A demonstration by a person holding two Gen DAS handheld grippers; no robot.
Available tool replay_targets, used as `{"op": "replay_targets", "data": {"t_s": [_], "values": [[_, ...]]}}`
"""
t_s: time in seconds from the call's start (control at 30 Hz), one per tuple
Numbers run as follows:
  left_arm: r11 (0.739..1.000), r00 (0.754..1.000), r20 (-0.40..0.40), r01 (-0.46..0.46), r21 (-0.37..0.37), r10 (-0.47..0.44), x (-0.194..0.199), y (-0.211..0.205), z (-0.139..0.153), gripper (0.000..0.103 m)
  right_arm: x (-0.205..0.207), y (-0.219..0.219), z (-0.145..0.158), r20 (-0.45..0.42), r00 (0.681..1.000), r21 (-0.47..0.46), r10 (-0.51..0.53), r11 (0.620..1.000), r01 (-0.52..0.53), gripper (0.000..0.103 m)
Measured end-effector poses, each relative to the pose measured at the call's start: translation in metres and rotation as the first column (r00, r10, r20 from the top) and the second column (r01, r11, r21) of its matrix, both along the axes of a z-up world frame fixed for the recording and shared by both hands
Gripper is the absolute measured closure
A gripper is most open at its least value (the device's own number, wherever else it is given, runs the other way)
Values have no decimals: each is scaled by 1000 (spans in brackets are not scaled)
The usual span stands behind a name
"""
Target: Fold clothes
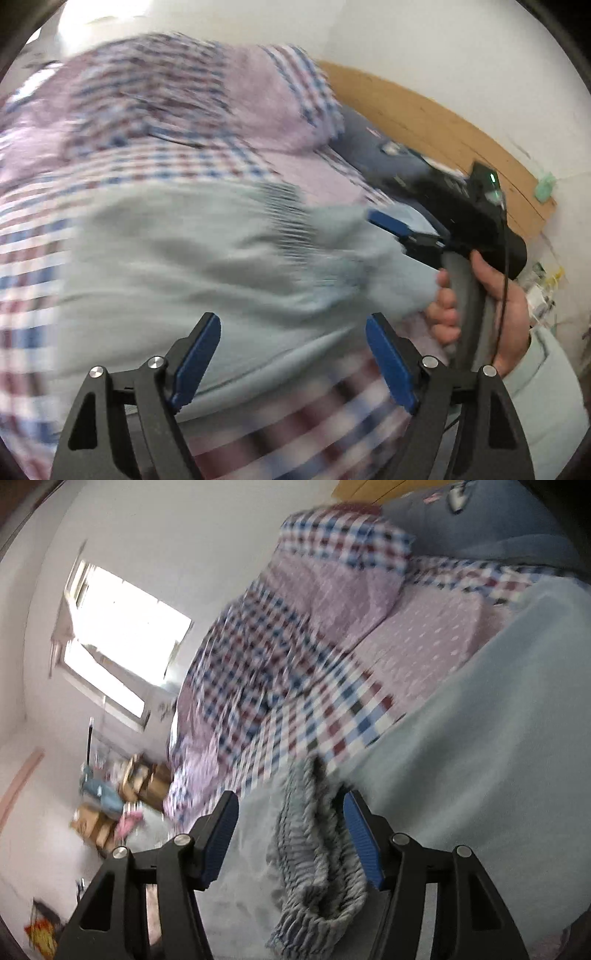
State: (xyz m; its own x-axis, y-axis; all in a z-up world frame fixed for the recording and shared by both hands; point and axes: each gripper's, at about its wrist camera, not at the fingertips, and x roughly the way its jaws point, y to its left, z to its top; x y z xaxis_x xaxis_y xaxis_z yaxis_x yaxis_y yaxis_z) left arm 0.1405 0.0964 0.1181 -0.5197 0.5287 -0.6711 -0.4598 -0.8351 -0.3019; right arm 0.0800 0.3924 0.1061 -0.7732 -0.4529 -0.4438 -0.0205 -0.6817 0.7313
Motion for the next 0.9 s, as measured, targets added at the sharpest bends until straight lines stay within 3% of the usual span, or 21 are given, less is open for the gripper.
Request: {"op": "replay_targets", "data": {"t_s": [0.13, 0.23, 0.33, 0.5, 0.53, 0.57, 0.67, 0.9], "values": [[982, 984, -38, -175, -75, 173, 7, -85, -16, 19, -9, -40, 5, 26, 994, 181, 104, 978, -107, 39], [959, 959, 42, -277, -53, 279, 7, -131, -46, 19, -16, -62, -4, 86, 988, 267, 127, 953, -145, 39], [966, 960, 111, -260, 17, 256, 7, -139, -62, 19, -21, -75, -20, 159, 978, 310, 136, 933, -180, 40], [986, 984, 114, -145, 86, 135, 8, -116, -65, 24, -22, -82, -33, 207, 969, 383, 137, 900, -209, 42], [986, 984, 125, -141, 90, 129, 8, -114, -67, 25, -20, -82, -34, 214, 968, 406, 130, 890, -209, 50], [986, 981, 138, -147, 84, 135, 7, -115, -69, 35, -18, -81, -36, 221, 968, 434, 119, 877, -207, 67], [979, 973, 176, -172, 113, 150, 1, -125, -66, 59, -11, -73, -38, 238, 966, 453, 100, 869, -201, 75], [981, 974, 125, -194, 12, 191, 9, -135, -49, 60, -3, -64, -24, 215, 975, 480, 62, 862, -161, 75]]}}
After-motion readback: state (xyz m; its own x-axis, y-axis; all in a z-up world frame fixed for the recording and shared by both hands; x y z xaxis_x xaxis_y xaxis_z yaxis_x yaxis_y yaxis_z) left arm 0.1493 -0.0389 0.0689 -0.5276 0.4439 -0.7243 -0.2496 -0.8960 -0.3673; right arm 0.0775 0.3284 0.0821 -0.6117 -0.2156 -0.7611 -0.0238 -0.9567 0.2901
